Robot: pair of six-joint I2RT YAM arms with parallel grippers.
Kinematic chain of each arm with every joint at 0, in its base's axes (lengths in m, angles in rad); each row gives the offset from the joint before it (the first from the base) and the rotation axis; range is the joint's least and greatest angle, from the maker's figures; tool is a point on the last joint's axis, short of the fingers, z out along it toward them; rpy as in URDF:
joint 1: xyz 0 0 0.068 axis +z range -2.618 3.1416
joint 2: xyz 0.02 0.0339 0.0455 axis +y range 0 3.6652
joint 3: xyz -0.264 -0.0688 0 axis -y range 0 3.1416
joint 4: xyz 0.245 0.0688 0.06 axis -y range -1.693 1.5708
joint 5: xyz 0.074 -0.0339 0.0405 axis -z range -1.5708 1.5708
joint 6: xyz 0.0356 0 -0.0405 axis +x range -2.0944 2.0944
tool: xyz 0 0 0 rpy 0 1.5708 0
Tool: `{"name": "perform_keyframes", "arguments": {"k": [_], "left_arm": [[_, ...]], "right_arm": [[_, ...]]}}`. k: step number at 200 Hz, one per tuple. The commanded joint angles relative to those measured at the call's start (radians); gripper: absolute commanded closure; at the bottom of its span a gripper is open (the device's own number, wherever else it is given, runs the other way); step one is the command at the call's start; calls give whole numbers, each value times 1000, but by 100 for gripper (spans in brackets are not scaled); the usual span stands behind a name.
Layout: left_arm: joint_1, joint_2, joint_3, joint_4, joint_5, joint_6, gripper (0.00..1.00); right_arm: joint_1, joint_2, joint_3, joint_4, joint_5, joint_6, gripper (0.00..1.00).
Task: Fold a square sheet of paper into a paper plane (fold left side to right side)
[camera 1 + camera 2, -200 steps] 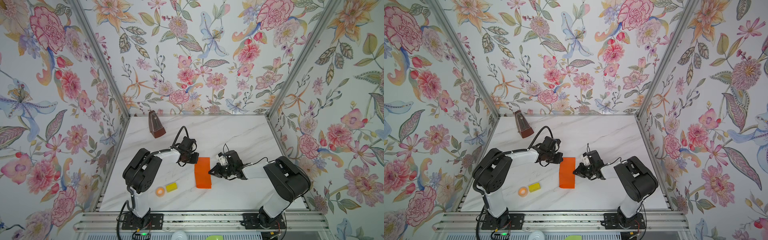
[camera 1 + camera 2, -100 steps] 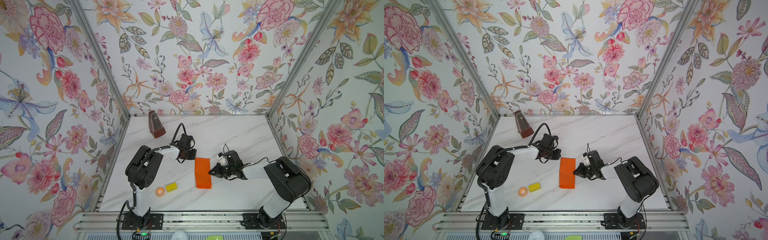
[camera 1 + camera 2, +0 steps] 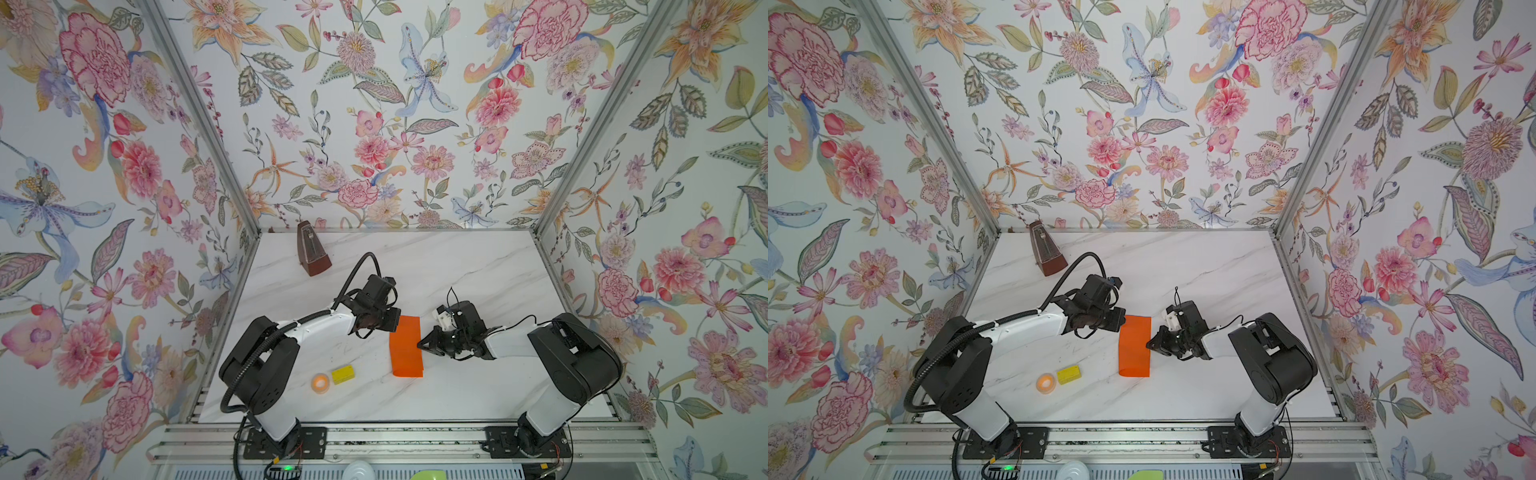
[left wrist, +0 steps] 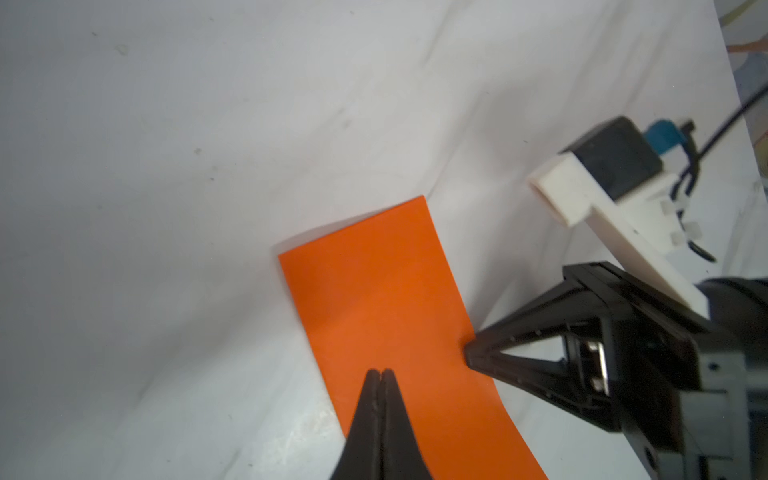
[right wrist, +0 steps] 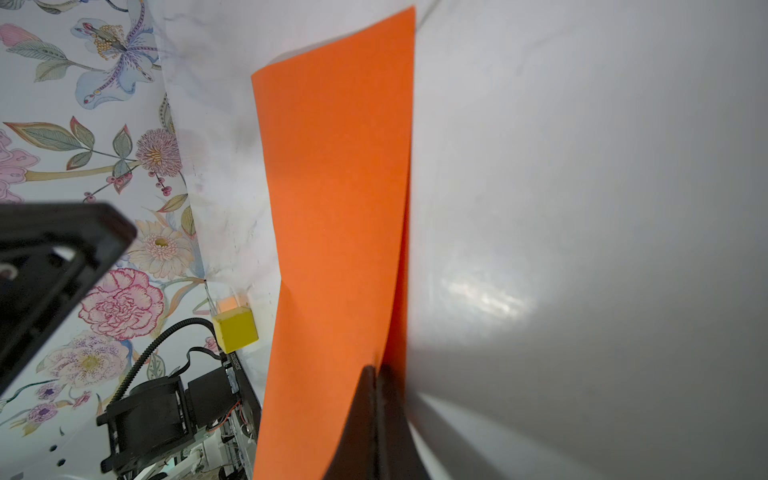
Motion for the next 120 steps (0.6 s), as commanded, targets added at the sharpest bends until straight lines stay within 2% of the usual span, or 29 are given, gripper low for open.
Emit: {"name": "perform_keyframes", "arguments": {"k": [1,70,120], "left_arm": [[-34,-12,-63,-21,4,-49,99],[-75,13,-189,56,44,-91,99],[-76,3,-246,-25,-34,-59,100]], "right_arm": [[3,23,-44,-105,51,1,100],[2,19,-50,-106,53,1,100],[0,14,-57,-109,53,-1,100]]}}
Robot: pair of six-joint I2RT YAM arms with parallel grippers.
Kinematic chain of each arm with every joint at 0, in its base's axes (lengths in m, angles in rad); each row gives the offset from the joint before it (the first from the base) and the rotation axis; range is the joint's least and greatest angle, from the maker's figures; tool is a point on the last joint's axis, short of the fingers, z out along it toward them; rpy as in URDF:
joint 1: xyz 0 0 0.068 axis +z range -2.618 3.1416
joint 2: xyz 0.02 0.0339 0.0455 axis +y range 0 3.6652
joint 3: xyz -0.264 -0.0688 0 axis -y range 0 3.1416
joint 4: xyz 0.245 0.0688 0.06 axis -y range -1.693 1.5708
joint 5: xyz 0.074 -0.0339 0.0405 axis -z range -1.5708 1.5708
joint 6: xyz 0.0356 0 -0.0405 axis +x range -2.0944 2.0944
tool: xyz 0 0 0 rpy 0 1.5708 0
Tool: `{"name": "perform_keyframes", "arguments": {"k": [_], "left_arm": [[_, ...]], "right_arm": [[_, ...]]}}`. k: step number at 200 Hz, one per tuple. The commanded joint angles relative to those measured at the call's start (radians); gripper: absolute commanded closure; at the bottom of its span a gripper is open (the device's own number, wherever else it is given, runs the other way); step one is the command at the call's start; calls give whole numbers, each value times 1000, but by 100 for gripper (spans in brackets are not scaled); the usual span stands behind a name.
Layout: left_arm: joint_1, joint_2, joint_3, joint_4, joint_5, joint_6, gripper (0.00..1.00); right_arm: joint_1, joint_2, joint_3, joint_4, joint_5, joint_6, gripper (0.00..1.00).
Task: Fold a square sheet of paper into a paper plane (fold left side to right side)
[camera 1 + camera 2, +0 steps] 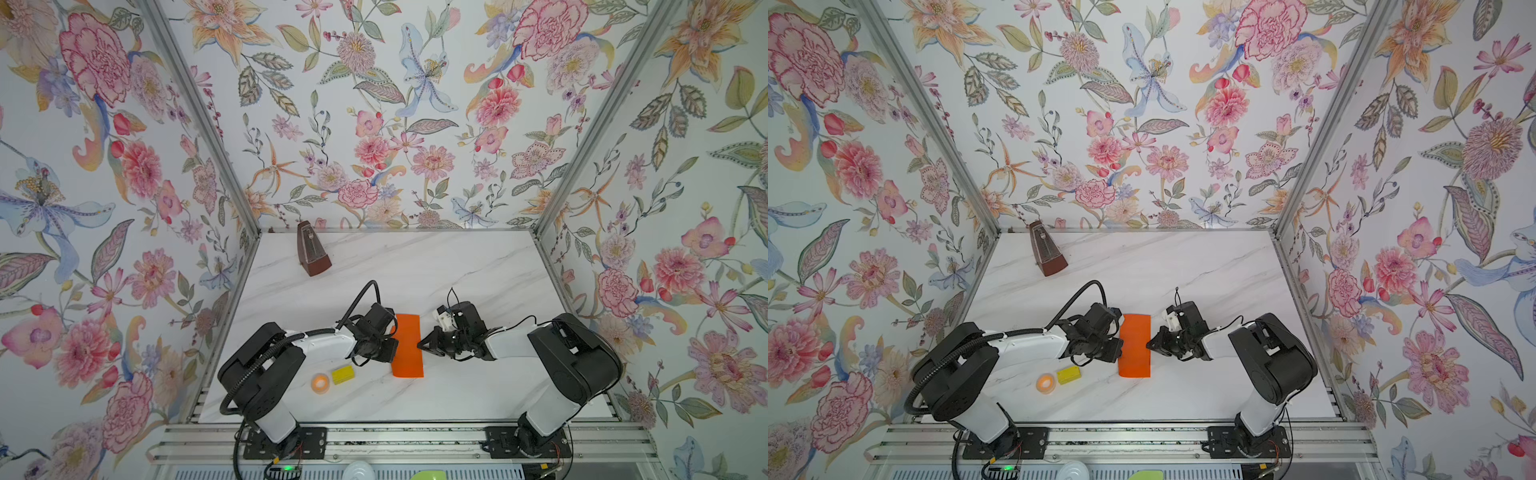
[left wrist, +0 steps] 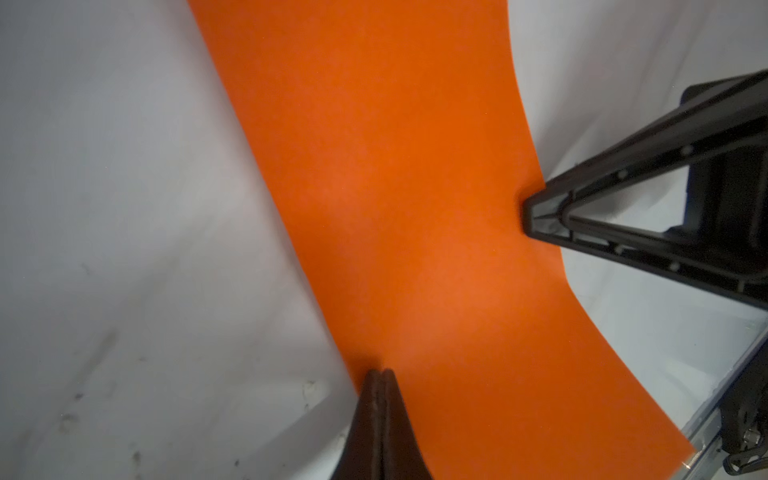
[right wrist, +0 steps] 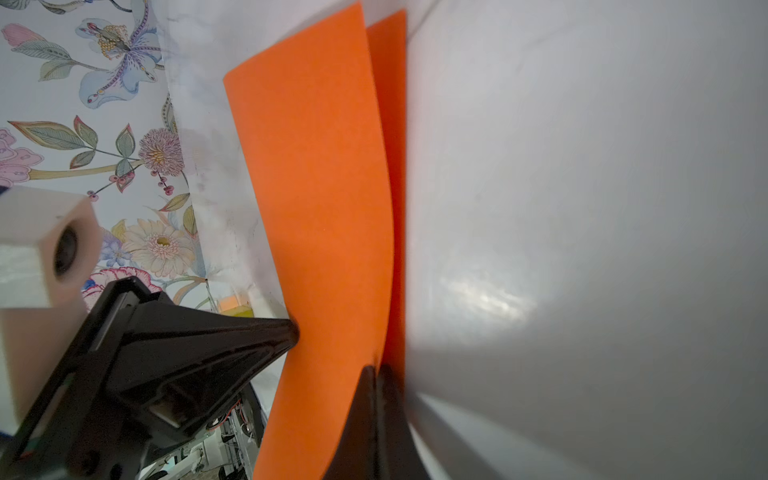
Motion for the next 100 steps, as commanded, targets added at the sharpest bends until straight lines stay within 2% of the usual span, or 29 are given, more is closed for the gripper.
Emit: {"name": "perform_keyframes", "arguments": {"k": [1,55,100], "left_arm": [[-7,9,-39,-88,-57,15,100],[-5,-40,-4,-233,-186,51,100],[-21,-125,53,-192,-109,17,100]], "right_arm": [[-1,15,-47,-125,57,0,100],[0,3,-49,-127,60,1,100],[2,2,-50,-125,59,2,100]]}}
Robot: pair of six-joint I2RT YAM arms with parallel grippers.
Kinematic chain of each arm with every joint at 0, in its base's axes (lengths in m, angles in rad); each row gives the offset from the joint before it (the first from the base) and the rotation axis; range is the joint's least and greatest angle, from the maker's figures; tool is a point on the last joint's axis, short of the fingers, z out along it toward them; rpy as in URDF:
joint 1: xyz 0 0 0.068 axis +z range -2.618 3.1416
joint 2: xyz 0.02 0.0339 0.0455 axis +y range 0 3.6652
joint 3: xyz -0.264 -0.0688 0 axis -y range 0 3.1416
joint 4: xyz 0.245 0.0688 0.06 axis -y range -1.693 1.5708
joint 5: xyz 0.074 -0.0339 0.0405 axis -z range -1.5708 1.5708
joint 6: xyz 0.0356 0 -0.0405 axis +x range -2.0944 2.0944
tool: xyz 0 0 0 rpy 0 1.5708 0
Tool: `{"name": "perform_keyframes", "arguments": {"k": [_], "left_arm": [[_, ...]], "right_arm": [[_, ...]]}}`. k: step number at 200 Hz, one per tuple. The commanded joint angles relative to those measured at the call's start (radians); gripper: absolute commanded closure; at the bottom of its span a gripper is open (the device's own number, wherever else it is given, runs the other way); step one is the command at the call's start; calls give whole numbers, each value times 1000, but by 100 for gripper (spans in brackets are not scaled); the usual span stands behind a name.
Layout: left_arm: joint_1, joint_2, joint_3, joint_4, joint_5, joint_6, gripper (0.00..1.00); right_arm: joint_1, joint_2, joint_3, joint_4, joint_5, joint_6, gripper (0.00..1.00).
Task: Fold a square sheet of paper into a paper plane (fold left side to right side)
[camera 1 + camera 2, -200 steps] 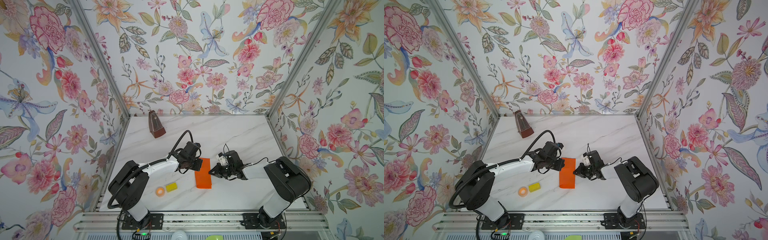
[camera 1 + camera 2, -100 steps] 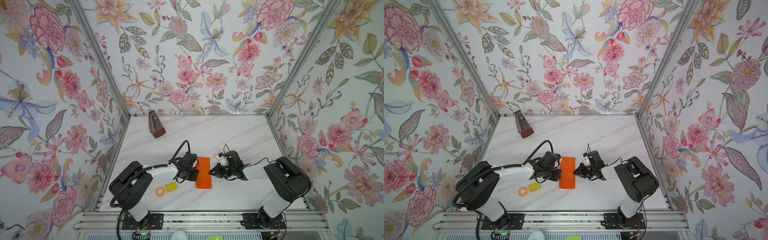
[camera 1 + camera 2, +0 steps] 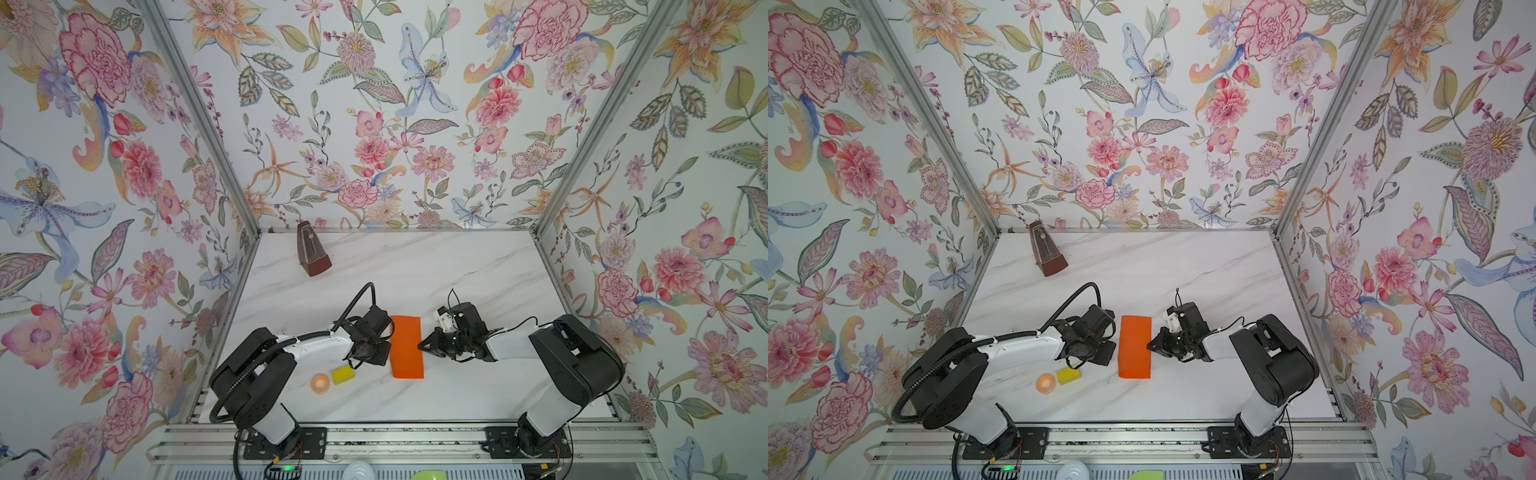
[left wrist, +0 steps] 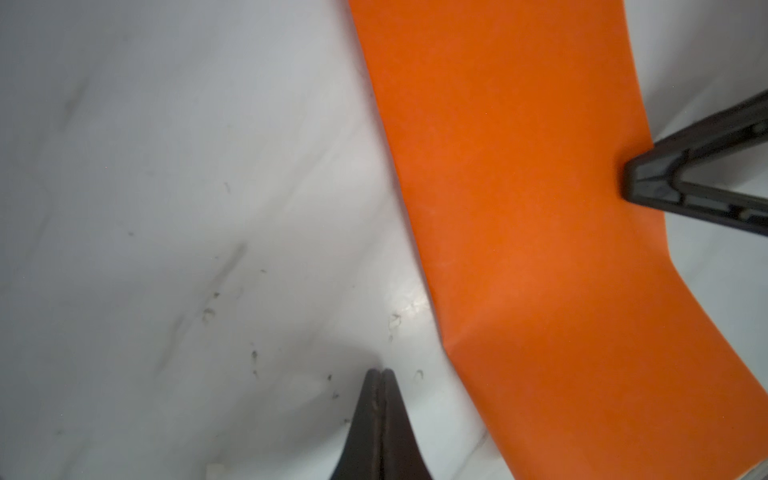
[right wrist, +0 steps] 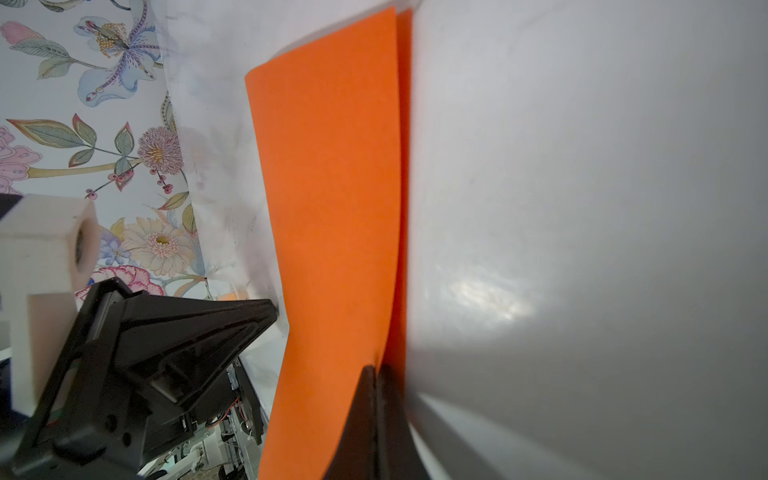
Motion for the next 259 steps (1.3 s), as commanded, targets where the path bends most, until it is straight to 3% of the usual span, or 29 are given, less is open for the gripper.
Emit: {"name": "perform_keyframes", "arguments": {"k": [1,59,124,207,233,259], "left_arm": [[-18,-57,48,-19,21,-11,100],[-94,-21,67,47,98,-62,100],[-104,63,24,-22,5,-39,100],[-105,-3,-30,-113,-48,-23,100],[-105,-87,9,-78,-17,-40,100],[-105,-85,46,-25,61,-54,98]], "right_arm": [[2,13,-40,-124,60,2,100],[1,11,-39,-127,60,4,100],[-3,-2,-37,-145,60,-5,100],[-9,-2,-34,-155,60,-10,100],[-9,-5,-31,-158,60,-10,100],[-9,-8,-31,-160,61,-9,100]]}}
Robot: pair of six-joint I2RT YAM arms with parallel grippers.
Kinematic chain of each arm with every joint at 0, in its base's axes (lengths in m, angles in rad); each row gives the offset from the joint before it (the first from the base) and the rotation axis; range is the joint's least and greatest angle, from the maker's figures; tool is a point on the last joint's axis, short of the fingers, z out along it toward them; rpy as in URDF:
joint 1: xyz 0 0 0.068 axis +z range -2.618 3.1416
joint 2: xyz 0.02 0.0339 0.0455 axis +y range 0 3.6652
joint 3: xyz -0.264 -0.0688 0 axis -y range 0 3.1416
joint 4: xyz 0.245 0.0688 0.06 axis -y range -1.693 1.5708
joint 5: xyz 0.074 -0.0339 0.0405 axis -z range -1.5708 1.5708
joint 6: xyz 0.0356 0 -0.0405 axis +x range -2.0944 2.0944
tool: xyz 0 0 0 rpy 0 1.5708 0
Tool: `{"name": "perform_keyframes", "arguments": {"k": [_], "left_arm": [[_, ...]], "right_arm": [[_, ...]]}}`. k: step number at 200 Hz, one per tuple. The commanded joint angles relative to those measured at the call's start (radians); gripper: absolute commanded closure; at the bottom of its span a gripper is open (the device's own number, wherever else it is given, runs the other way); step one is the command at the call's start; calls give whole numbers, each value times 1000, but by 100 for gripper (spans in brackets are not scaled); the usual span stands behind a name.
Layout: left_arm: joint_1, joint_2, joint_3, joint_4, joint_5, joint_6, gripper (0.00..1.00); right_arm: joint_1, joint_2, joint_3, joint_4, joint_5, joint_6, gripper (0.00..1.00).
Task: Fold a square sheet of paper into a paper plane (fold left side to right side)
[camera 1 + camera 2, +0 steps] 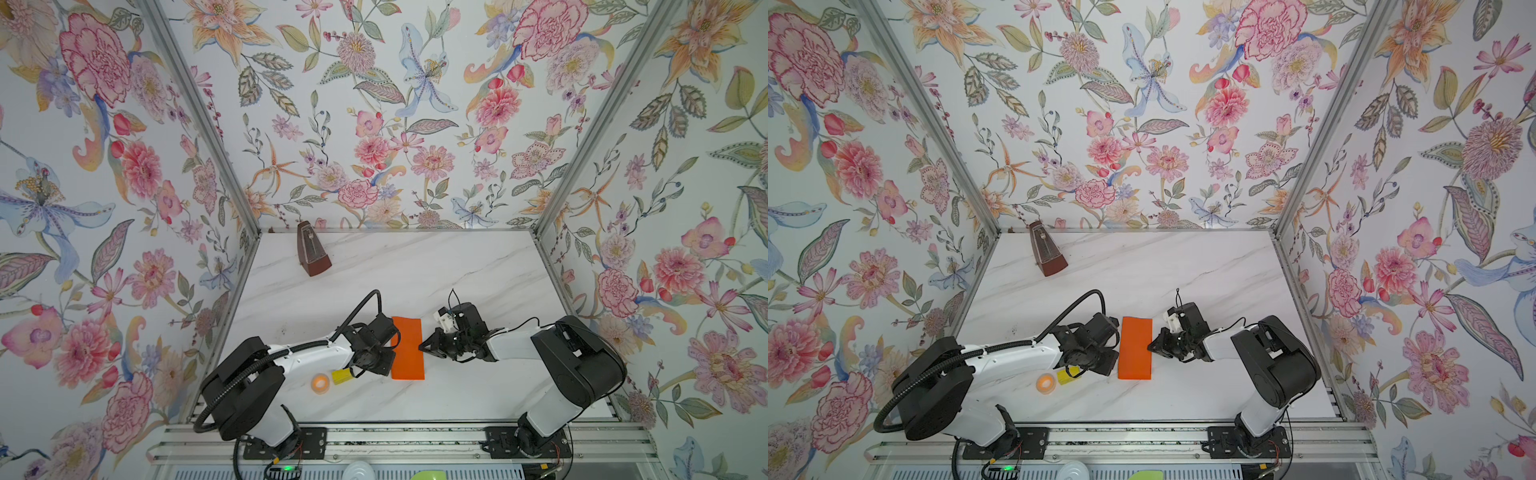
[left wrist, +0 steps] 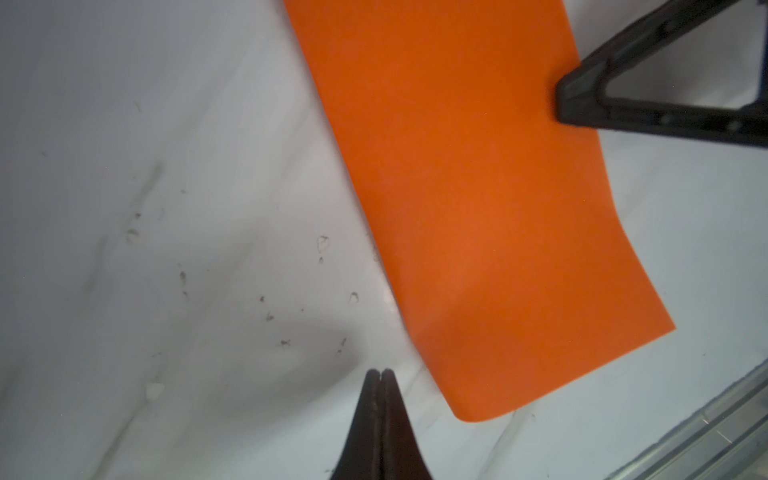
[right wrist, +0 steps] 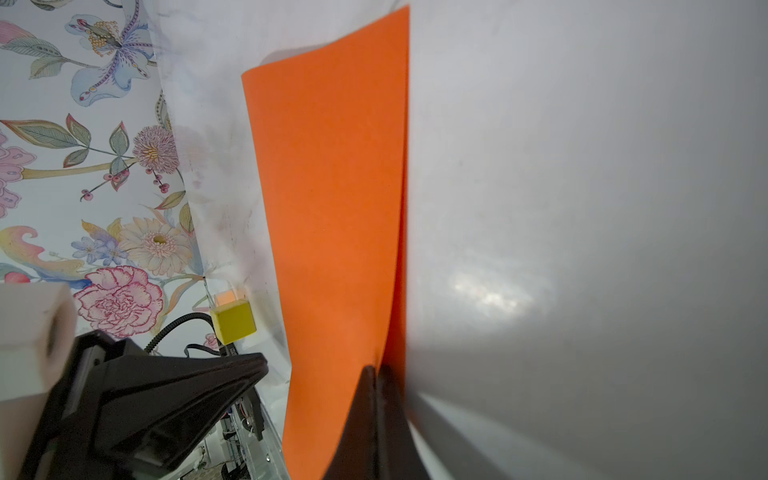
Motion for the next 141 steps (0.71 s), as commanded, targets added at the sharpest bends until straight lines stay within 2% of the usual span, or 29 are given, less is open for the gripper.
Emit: {"name": "perform_keyframes", "arguments": {"k": [1,79,121,141], "left_arm": [[-5,-14,46,31,60,-9,98],[-40,97,37,27,153,49,98],[-41,126,5,-9,169,85,99],[-40,139,-3,-45,144,86,99]], "right_arm": [[-5,8,-31,-127,61,-9,100],[-9,1,-31,-134,62,-15,100],[-13,-1,-34,-139,63,-18,100],[-15,-3,-36,-141,62,-18,100]]}}
